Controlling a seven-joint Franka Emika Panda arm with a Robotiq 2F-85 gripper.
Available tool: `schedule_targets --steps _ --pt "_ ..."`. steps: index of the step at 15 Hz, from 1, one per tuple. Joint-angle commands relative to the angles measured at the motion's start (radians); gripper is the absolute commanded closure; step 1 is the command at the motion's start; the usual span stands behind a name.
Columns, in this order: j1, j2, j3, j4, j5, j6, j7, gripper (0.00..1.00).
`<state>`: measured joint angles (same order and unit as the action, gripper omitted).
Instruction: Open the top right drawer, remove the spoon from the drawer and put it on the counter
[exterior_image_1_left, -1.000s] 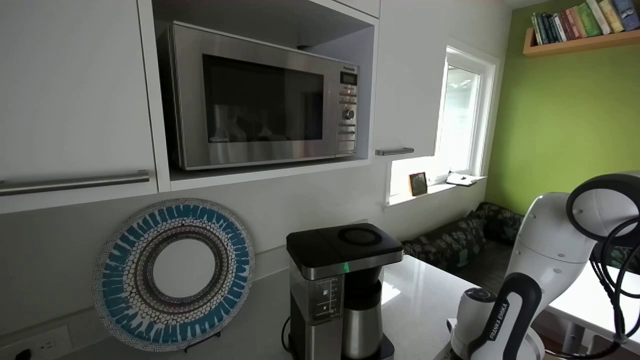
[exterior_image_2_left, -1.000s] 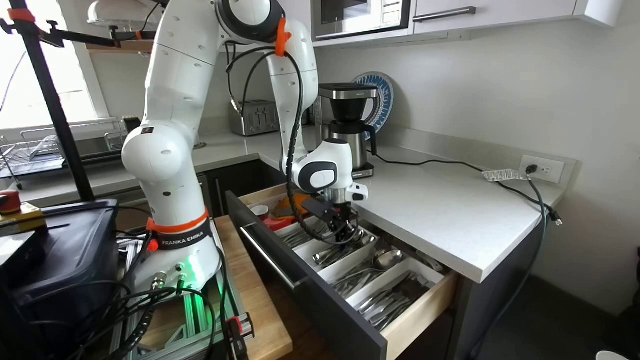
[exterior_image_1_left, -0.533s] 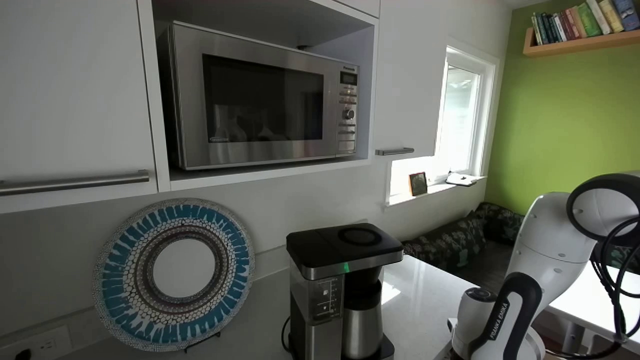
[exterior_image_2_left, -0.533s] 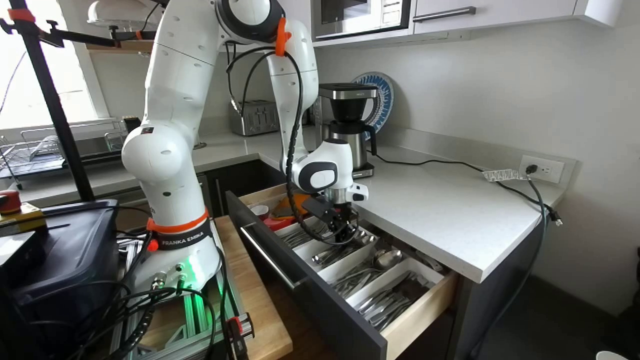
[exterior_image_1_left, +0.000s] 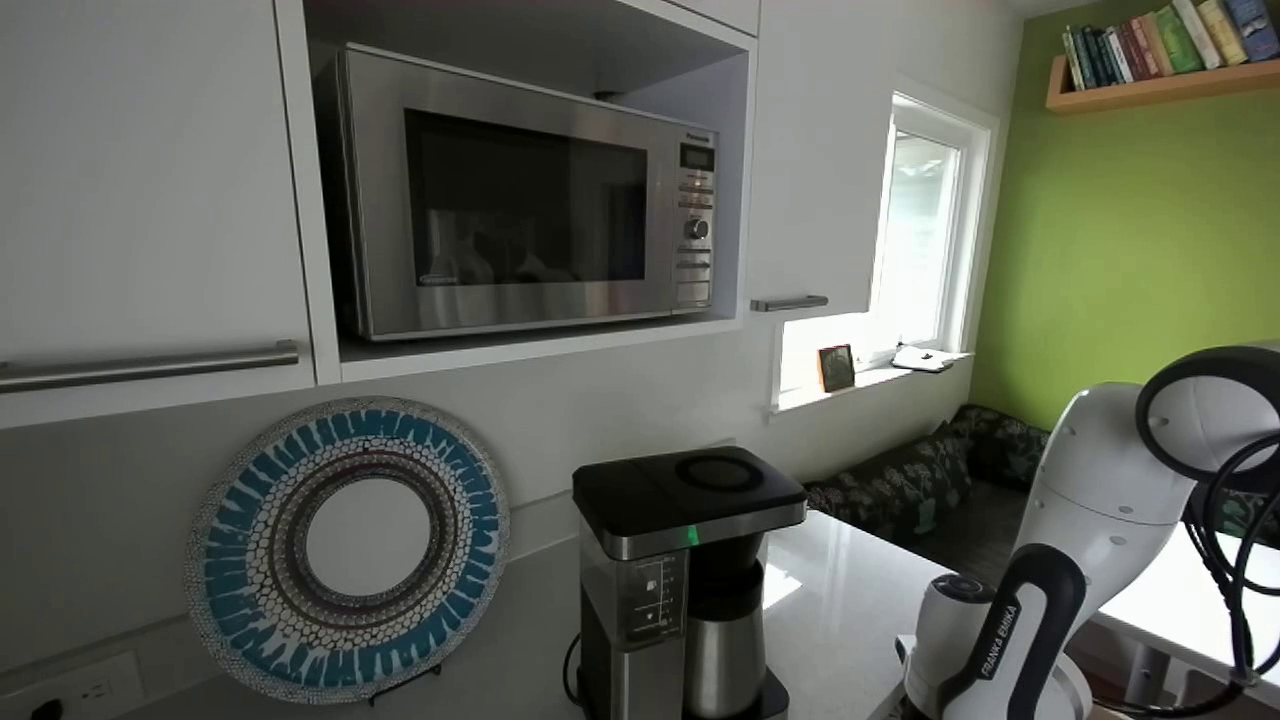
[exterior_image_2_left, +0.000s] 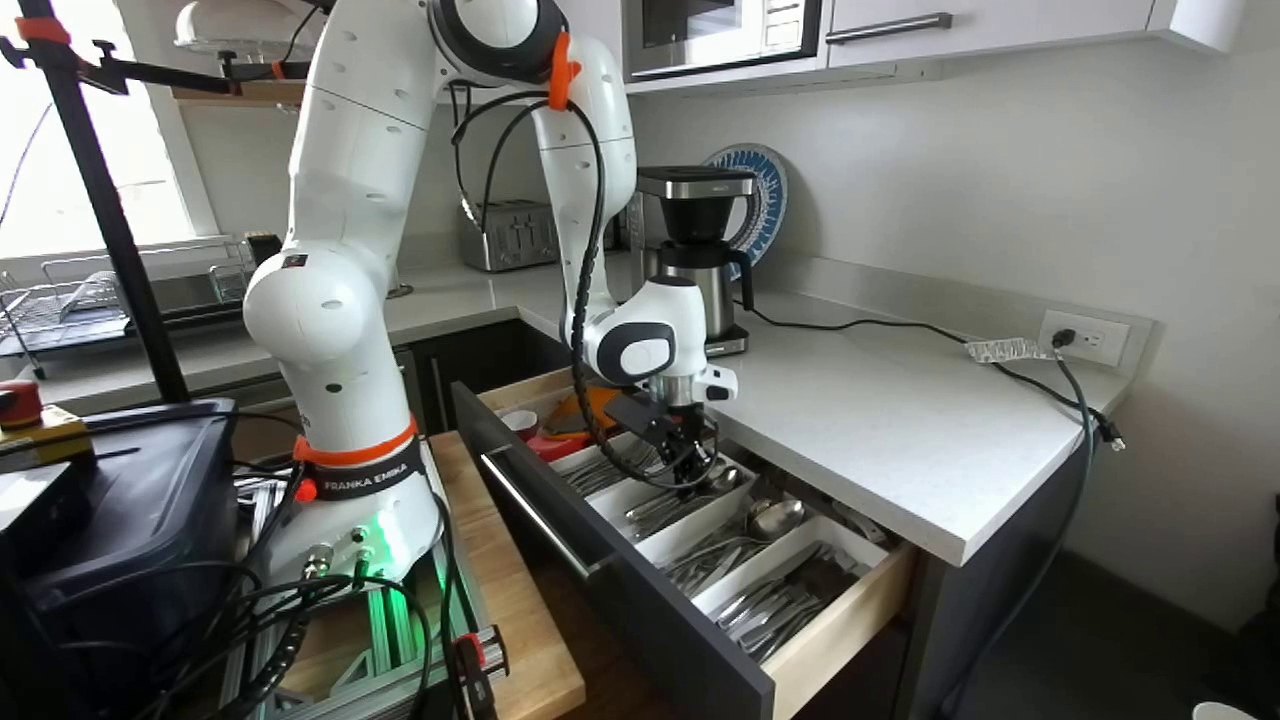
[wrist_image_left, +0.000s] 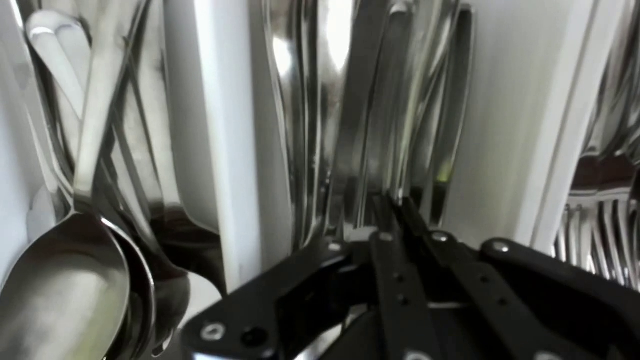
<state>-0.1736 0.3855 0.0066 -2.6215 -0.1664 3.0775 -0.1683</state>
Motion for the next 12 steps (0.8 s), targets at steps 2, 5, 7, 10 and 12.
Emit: schedule_targets --steps 2,5,7,10,12 --pt "0.01 -0.043 -0.032 -0.037 0.008 -0.01 -0.016 1.0" --pt "-0.003 -0.061 -0.031 -0.051 0.014 -0.018 -0.019 0.99" --pt "-0.033 -0.076 0.001 -0.065 0.031 -0.027 -0.027 0.99" --pt "-0.124 -0.111 0.107 -0.081 0.134 -0.073 -0.013 0.99" --pt "-0.16 -0.129 0.152 -0.08 0.223 -0.121 -0.001 0.99"
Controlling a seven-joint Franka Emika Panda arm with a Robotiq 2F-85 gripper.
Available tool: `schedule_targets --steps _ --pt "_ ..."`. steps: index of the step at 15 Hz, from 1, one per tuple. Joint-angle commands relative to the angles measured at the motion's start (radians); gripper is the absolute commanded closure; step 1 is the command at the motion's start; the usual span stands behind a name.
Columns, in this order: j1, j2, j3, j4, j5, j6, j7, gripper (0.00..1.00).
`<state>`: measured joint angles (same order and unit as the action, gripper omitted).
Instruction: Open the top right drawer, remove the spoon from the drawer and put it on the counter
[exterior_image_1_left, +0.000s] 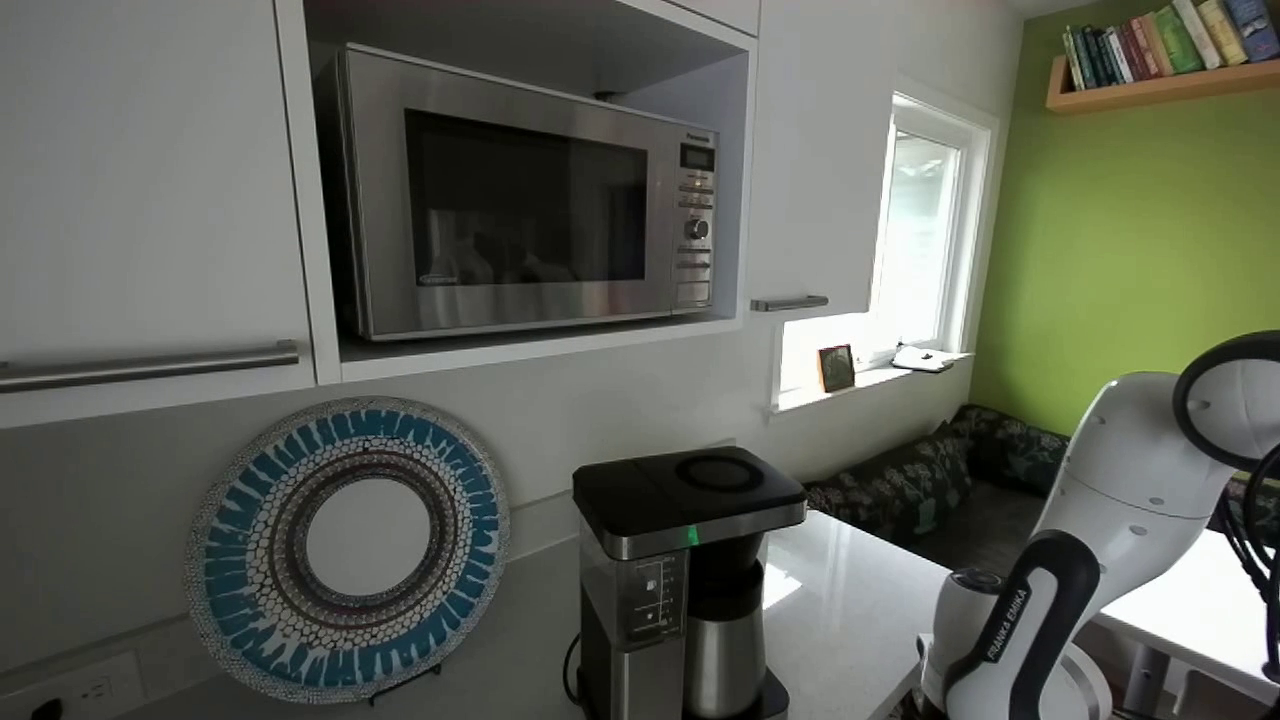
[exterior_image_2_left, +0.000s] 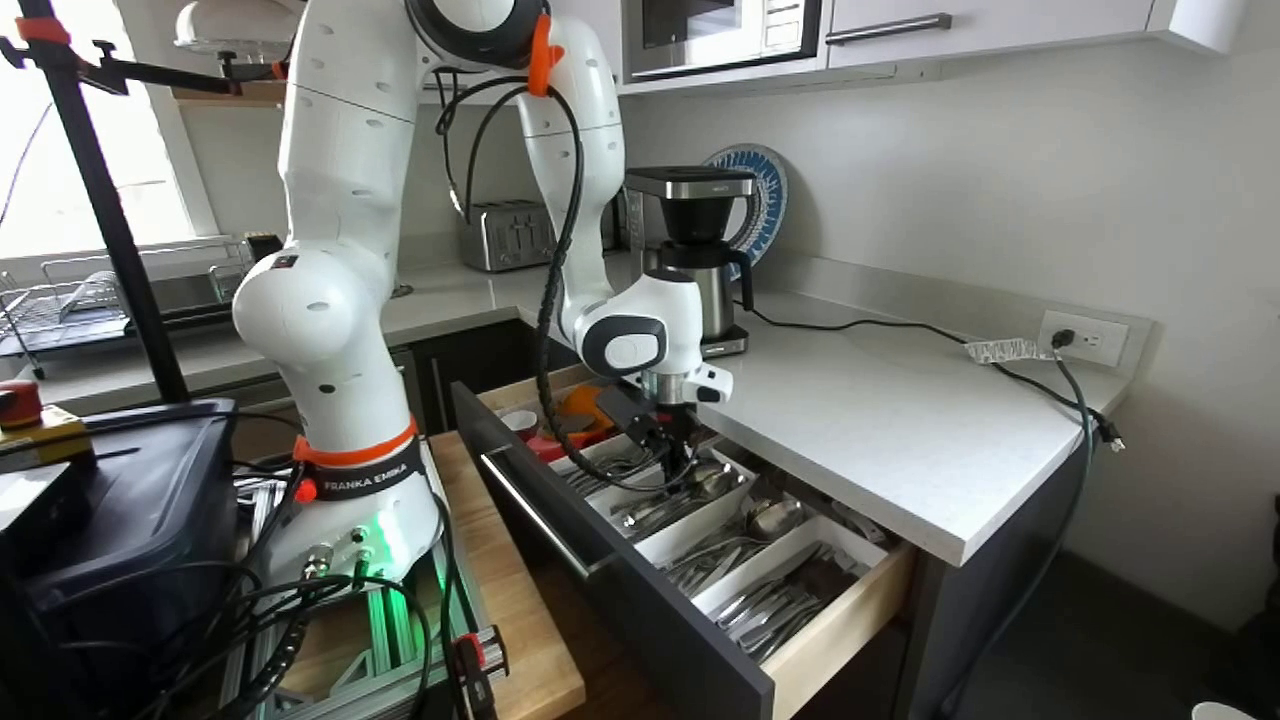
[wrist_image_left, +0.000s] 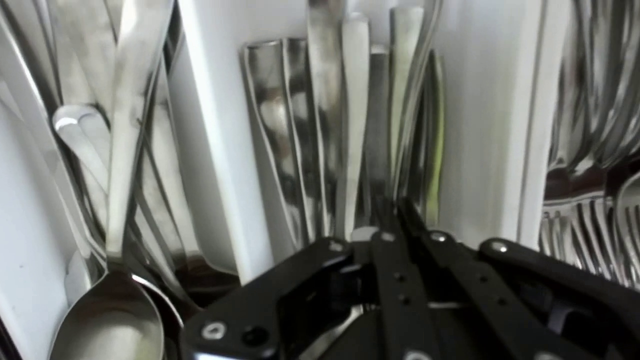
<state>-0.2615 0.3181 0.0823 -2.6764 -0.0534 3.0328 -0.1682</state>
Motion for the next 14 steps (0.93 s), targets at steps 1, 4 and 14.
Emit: schedule_targets --steps 1,4,14 --pt "-0.082 -0.074 0.089 -0.021 0.157 -0.113 0.0 0.99" --pt "-0.017 -0.122 0.003 -0.02 0.215 -0.205 0.069 0.99" --pt "0.072 -0.32 -0.228 -0.07 0.057 -0.375 0.299 0.99"
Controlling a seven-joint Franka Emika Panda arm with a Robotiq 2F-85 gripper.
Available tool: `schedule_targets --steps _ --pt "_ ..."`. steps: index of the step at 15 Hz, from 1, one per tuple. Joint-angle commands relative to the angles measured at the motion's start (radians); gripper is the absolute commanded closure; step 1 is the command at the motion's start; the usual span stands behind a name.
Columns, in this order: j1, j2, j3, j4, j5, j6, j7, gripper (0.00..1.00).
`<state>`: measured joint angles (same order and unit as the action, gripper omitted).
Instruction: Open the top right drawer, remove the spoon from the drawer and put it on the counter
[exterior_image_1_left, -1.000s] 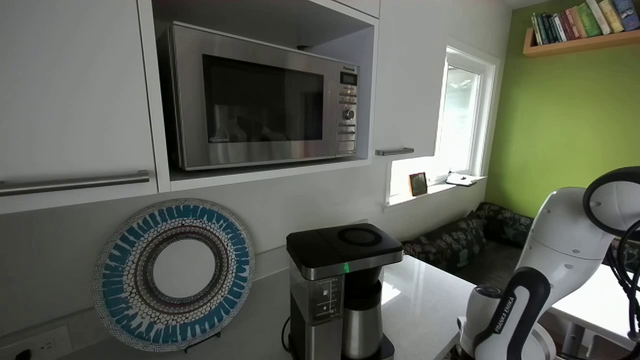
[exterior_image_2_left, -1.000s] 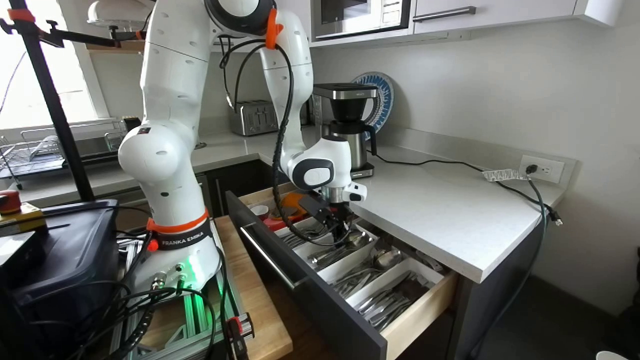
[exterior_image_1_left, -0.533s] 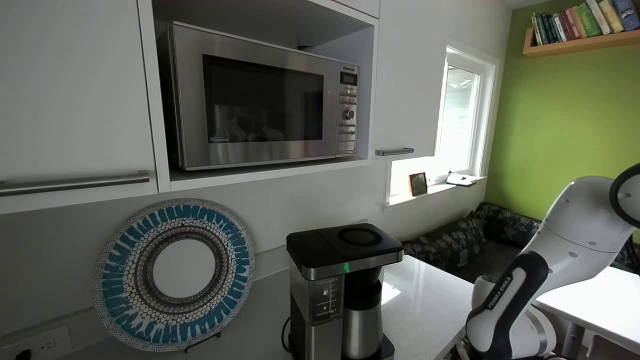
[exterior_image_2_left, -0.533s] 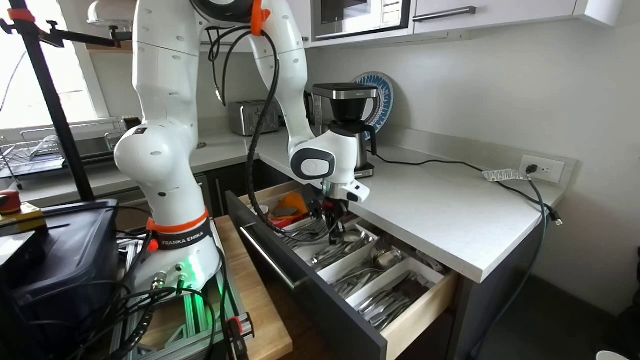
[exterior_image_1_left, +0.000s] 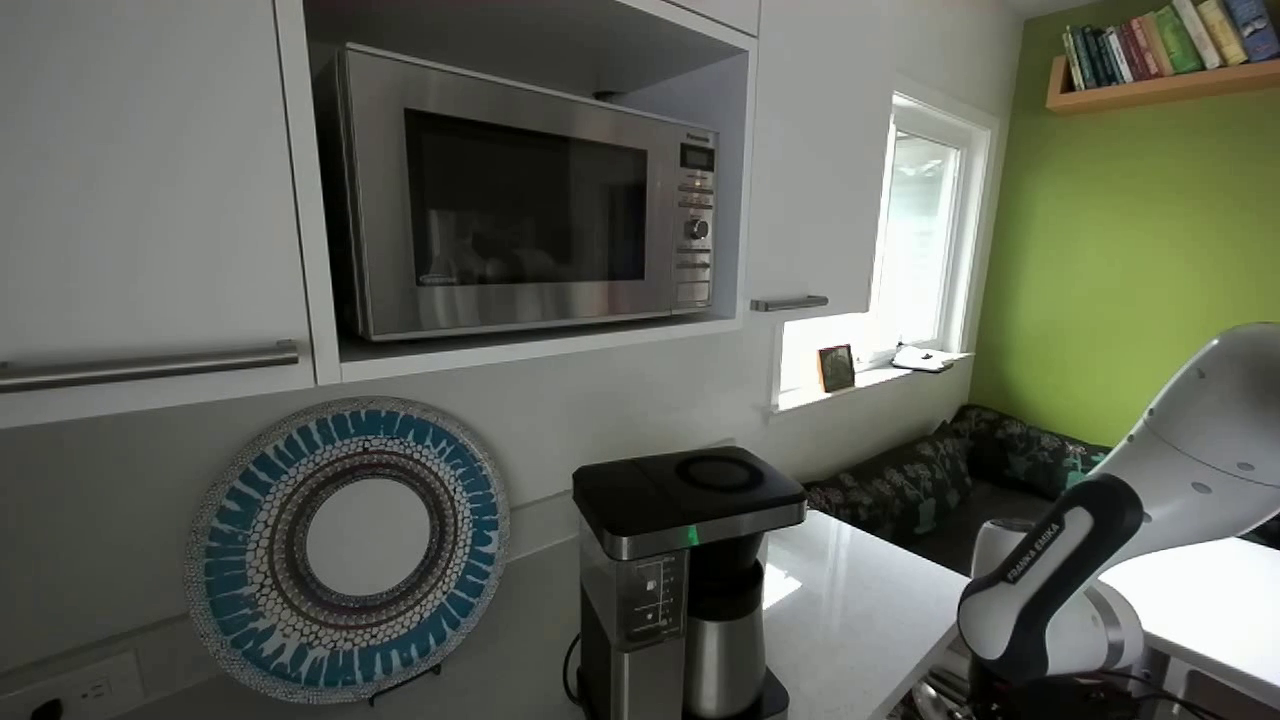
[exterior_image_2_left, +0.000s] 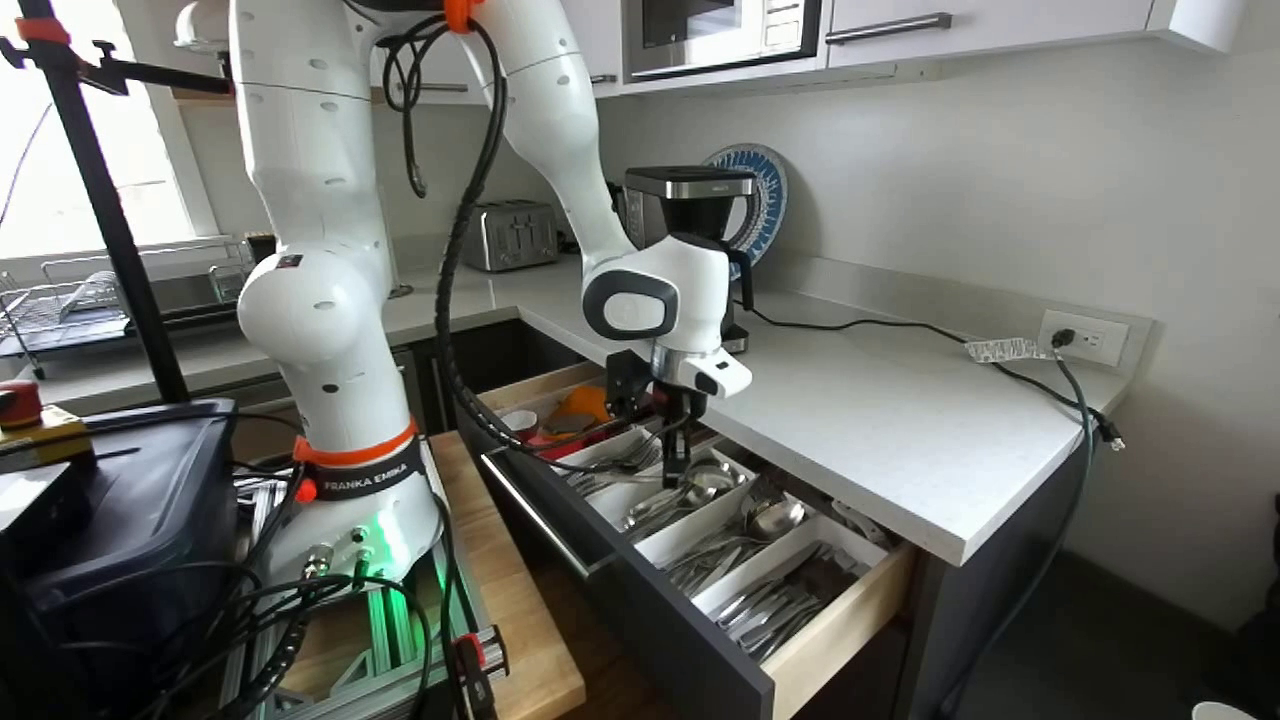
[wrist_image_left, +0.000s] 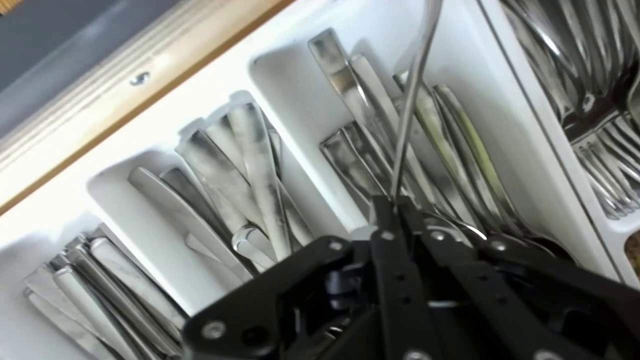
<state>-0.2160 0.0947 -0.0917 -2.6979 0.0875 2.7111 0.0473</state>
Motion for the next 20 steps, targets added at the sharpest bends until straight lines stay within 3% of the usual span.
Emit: schedule_targets --steps 1,4,6,7,8,13,20 --pt "0.025 -0.123 -0.069 -0.06 -0.138 -0.061 0.112 0.99" --pt "-0.001 -0.207 -0.094 -0.085 -0.37 -0.074 0.227 0.99" --pt "-0.023 -0.234 -0.083 -0.046 -0.464 -0.115 0.269 0.99" --pt "-0.03 -0.258 -0.075 -0.046 -0.485 -0.116 0.276 0.99" --pt "-0.021 -0.196 -0.076 -0.041 -0.422 -0.078 0.24 0.96" --pt "-0.032 -0.244 -0.069 -0.036 -0.45 -0.098 0.245 0.99" --pt "-0.117 -0.343 -0.05 0.014 -0.656 0.047 0.237 0.99"
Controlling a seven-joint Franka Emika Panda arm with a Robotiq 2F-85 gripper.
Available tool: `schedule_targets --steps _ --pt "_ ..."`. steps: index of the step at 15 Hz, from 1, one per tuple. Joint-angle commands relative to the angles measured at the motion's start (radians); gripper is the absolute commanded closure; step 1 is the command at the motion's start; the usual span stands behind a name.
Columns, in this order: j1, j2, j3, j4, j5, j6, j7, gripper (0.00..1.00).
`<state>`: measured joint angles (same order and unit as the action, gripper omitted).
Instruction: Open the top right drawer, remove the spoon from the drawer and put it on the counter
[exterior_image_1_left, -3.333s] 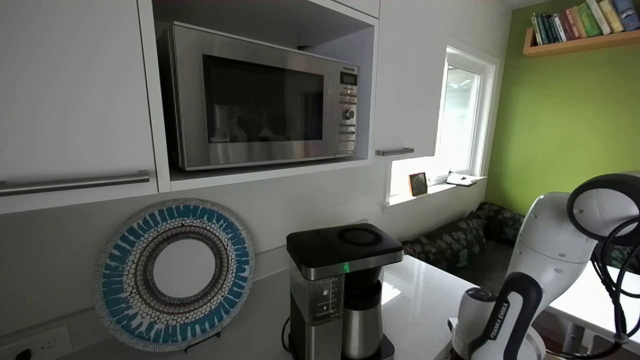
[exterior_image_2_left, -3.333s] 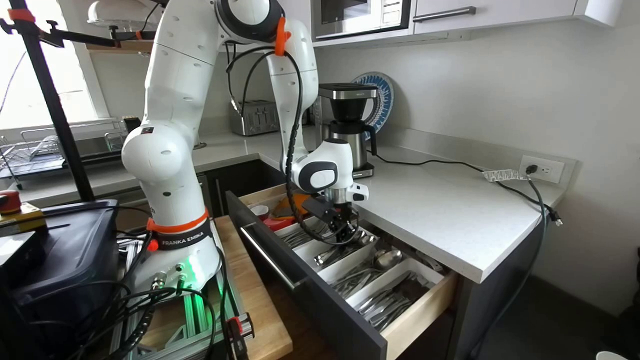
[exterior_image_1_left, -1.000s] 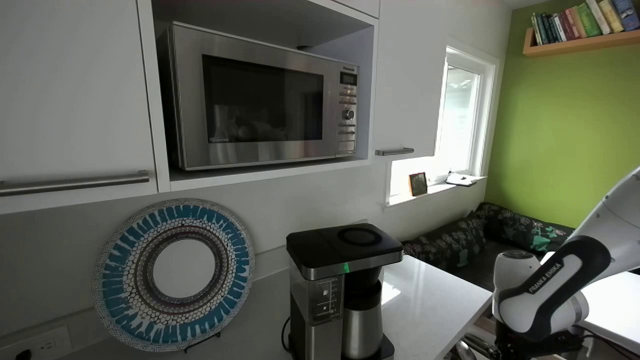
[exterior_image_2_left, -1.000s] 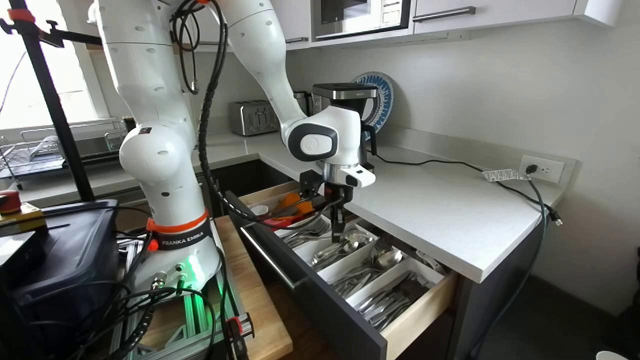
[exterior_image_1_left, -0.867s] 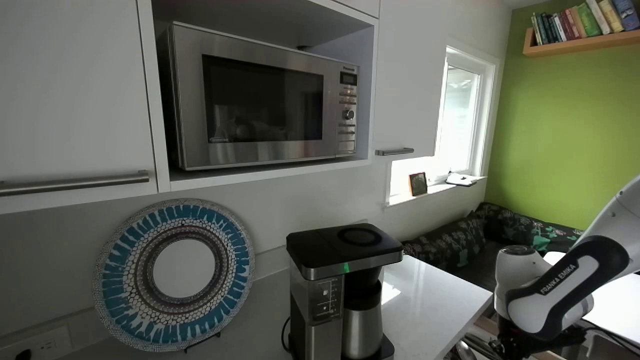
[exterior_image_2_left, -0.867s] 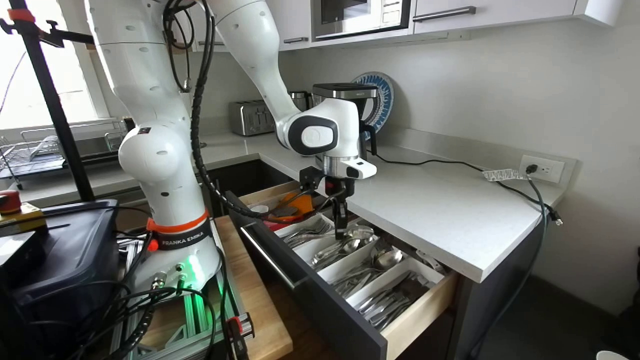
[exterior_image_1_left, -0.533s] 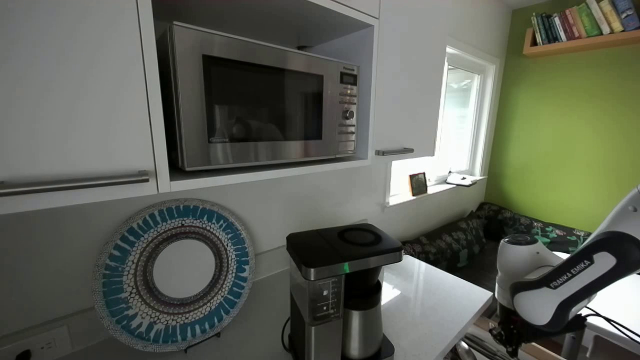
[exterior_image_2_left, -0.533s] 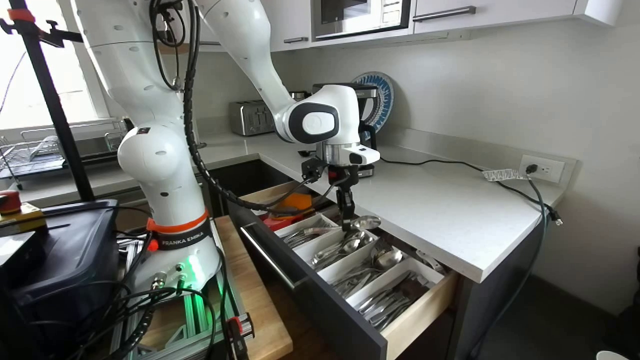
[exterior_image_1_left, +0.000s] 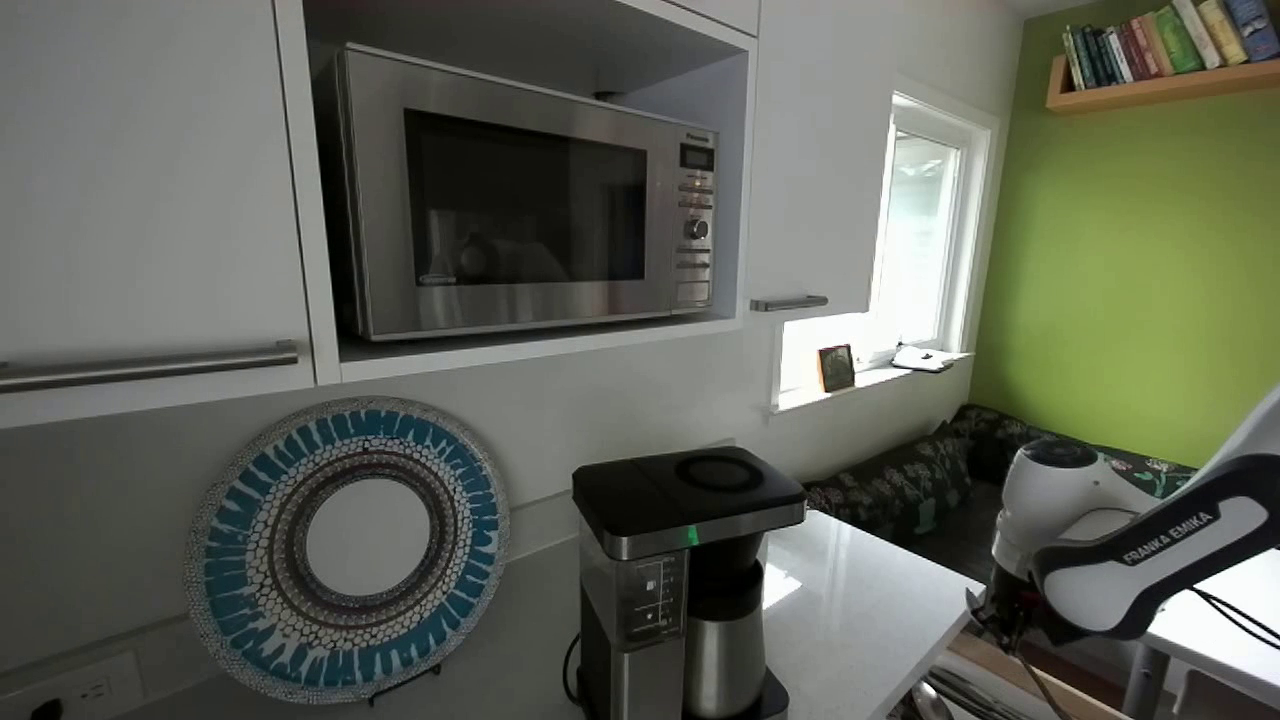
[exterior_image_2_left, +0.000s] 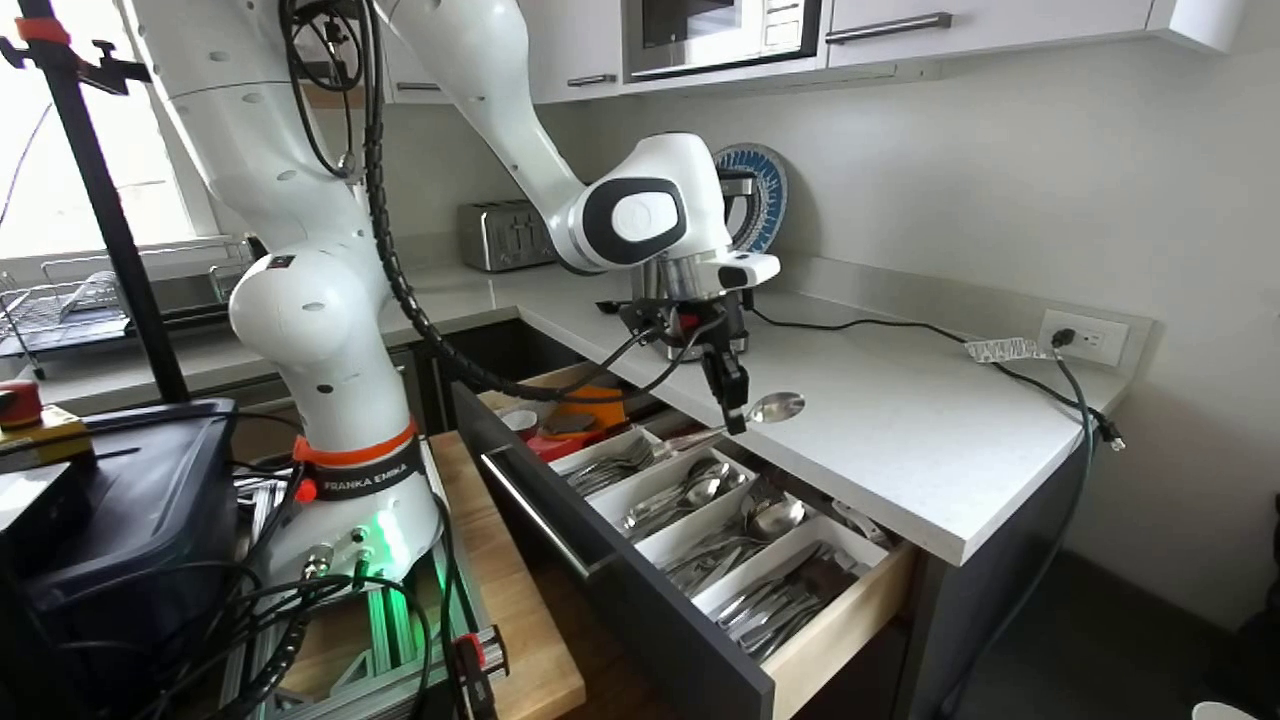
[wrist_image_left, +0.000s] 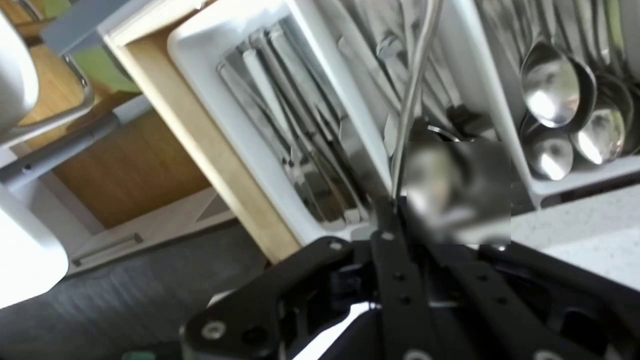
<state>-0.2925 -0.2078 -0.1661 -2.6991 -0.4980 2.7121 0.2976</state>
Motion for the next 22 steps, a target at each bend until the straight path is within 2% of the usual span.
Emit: schedule_targets --steps 1,2,4,10,15,18,19,22 --pt "-0.034 -0.04 0.027 0.028 -0.059 0.063 -0.045 0.99" --pt "-0.018 -0.041 0.03 0.039 -0.027 0.062 -0.079 0.99" --pt "-0.015 -0.03 0.063 0.079 -0.043 0.057 -0.087 0.99" --pt "0.054 0.064 0.087 0.203 -0.012 0.125 -0.26 0.99" --pt "0.15 0.197 0.071 0.283 0.182 0.128 -0.48 0.99" --pt "0.161 0.268 0.076 0.334 0.243 0.116 -0.553 0.99" --pt "0.157 0.293 0.073 0.354 0.216 0.106 -0.543 0.99" --pt "0.156 0.354 0.084 0.384 0.25 0.106 -0.586 0.99"
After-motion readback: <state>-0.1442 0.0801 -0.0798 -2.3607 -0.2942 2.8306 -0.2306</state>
